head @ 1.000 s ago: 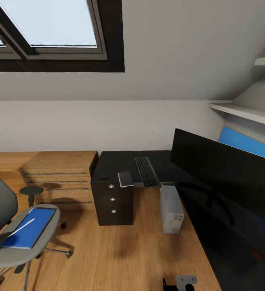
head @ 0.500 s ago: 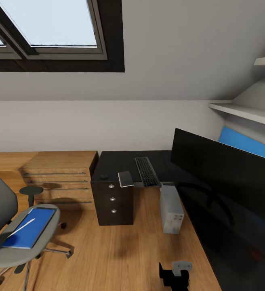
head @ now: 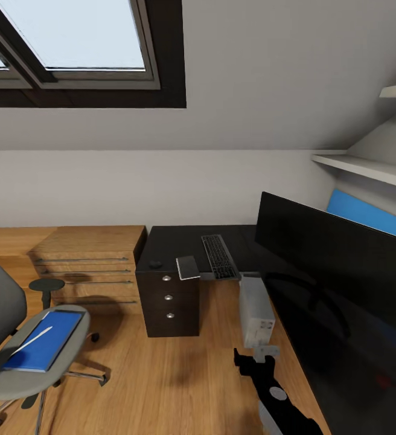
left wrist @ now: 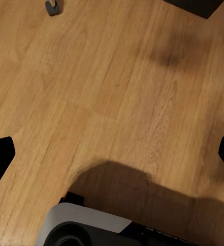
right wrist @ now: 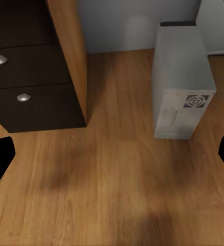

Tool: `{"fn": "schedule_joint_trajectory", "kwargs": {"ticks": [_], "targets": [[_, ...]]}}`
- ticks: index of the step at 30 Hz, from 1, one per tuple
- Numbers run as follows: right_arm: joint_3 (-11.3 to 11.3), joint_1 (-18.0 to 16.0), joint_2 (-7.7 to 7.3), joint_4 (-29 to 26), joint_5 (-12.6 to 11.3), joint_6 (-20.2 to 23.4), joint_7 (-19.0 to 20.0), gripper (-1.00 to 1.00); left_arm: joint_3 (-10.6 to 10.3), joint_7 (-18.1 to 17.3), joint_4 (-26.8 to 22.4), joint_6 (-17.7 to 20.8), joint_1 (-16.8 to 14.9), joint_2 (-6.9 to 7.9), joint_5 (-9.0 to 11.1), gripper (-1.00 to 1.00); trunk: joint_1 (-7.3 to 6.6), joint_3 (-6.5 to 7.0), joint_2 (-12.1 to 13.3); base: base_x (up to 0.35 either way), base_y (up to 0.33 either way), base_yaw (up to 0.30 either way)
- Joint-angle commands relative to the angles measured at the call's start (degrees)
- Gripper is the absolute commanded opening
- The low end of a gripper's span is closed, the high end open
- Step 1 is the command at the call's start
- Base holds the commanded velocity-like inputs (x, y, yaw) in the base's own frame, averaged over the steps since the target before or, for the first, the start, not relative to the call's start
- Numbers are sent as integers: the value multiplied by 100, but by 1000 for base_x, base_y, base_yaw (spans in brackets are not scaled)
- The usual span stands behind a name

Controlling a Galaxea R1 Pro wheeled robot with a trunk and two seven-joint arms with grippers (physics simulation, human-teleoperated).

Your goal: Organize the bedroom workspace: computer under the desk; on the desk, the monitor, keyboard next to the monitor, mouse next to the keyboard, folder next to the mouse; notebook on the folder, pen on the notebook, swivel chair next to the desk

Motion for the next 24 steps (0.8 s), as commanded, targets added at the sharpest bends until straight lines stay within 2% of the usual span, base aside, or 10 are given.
{"fn": "schedule_joint_trajectory", "kwargs": {"ticks": [1, 8, 9, 10, 11, 14, 17, 18, 24], "targets": [[-19, -7, -39, -233, -81, 219, -42, 100, -32, -40, 7, -12, -6, 1, 61, 100, 4, -13, -12, 0, 0, 0], [-648, -8, -172, -1653, -164, 1759, -31, 100, -28, -40, 5, -13, -6, 1, 61, 100, 4, -13, -12, 0, 0, 0], [-874, -8, -205, -1985, -173, 2083, -23, 100, -28, -40, 5, -13, -6, 1, 61, 100, 4, -13, -12, 0, 0, 0], [-874, -8, -205, -1985, -173, 2083, -23, 100, -28, -40, 5, -13, -6, 1, 61, 100, 4, -13, -12, 0, 0, 0], [-1105, -8, -247, -2283, -180, 2337, -19, 100, -27, -40, 5, -13, -6, 1, 61, 100, 4, -13, -12, 0, 0, 0], [-1468, -8, -307, -2812, -188, 2651, -14, 100, -27, -40, 5, -13, -6, 1, 61, 100, 4, -13, -12, 0, 0, 0], [-1605, -2, -330, -3242, -176, 2803, -12, 100, -27, -40, 5, -13, -6, -2, 61, 100, 4, -13, -12, 0, -7, 0], [-1658, 7, -341, -3538, -164, 2901, -11, 100, -27, -40, 5, -13, -6, -4, 61, 100, 4, -13, -12, -7, -38, 0], [-1734, 180, -397, -4276, -148, 3120, -10, 100, -27, -38, 5, -13, -6, 0, 68, 100, 4, -13, -12, -125, -64, 0]]}}
